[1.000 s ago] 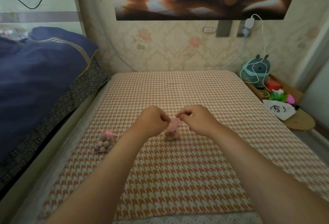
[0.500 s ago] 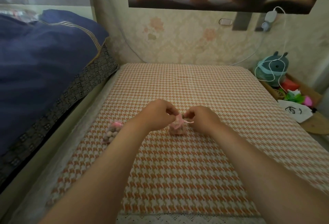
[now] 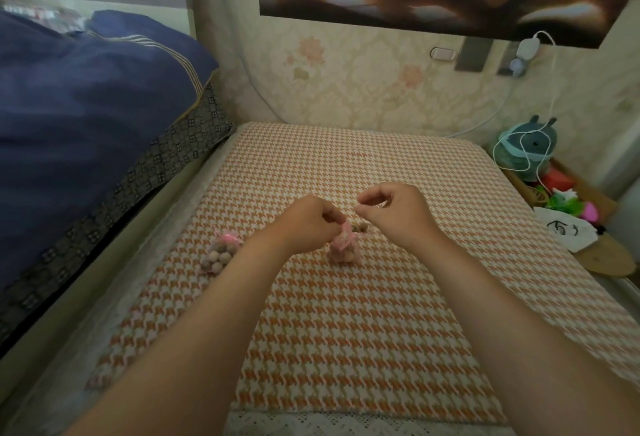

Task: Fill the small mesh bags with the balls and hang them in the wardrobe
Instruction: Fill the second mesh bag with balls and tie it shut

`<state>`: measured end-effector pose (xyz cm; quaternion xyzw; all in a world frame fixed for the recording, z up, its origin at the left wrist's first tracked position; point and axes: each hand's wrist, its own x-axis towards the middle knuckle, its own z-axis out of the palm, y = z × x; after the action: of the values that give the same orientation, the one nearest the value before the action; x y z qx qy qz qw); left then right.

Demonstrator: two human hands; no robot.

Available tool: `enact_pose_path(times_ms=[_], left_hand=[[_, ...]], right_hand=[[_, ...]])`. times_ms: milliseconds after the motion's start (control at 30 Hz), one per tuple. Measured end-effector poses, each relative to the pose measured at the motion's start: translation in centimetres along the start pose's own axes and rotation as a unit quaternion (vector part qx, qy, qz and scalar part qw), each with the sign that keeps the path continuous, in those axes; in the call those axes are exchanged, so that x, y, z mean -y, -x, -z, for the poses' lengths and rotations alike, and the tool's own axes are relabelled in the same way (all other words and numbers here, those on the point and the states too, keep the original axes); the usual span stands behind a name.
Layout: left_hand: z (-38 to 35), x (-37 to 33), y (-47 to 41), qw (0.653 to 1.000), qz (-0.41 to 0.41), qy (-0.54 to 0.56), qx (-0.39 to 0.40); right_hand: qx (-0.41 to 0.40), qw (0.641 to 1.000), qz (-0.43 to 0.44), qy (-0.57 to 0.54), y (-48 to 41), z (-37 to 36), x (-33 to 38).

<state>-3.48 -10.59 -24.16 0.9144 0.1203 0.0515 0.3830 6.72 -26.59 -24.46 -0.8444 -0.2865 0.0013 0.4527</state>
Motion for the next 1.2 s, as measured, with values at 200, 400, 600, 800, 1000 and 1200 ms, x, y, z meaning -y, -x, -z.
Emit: enact_pose_path(times_ms=[200,400,600,800,1000,1200], left_hand=[[0.2,-0.4,0.5,1.000,-0.002,0.004,0.000],[0.5,-0.3,0.9,1.000,-0.011,0.016,0.001],[0.5,0.0,0.4,1.000,-0.018,-0.015,-0.021],[0.3,0.1,-0.1,0.999,-0.029,-0.034,-0.020],[0.2,0.7,-0.4,0.999,-0.028,-0.018,-0.027],[0.1,1.0,-0.6,0.999,-0.027,-0.028,-0.034]], right_hand=[[0.058,0.991,0.061,0.100,2.0,-0.6,2.1],[0.070,0.975,0.103,0.186,2.0,-1.3,2.0],[0.047,0.981,0.082,0.170,1.2,-1.1,0.7],[0.060,0.982,0.027,0.175,0.3,-1.1,-1.1],[0.130,0.961,0.029,0.242,-0.7,-2.1,-2.9],[0.154,0.944,0.058,0.287,-0.8,-2.9,-3.3]])
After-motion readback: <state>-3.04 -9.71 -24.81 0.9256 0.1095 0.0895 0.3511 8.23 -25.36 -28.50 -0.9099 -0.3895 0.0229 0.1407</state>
